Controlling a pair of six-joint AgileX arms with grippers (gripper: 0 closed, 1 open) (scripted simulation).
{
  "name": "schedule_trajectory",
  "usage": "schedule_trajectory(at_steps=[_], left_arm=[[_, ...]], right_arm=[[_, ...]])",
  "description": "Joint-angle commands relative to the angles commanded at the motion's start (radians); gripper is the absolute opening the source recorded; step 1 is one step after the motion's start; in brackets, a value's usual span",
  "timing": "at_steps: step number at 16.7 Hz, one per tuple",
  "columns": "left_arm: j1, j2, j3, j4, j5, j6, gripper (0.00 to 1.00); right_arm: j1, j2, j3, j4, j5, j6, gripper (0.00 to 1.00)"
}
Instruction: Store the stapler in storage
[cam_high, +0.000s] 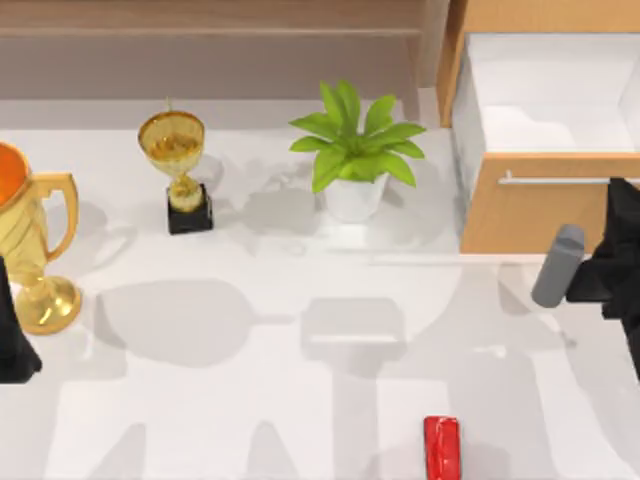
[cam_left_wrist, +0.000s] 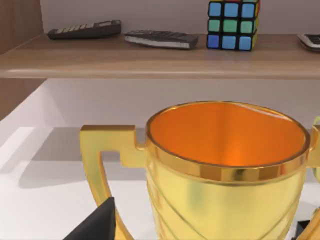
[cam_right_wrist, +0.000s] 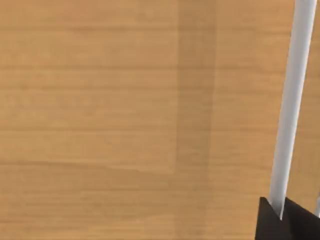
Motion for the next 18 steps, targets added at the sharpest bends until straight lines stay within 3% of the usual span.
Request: schedule_trajectory(at_steps=[12, 18], left_arm=[[0.0, 0.0, 0.0, 0.0, 0.0, 0.0, 1.0], [0.0, 0.0, 0.0, 0.0, 0.0, 0.0, 1.0]], right_arm=[[0.0, 0.0, 0.0, 0.0, 0.0, 0.0, 0.98], [0.0, 0.0, 0.0, 0.0, 0.0, 0.0, 1.0]])
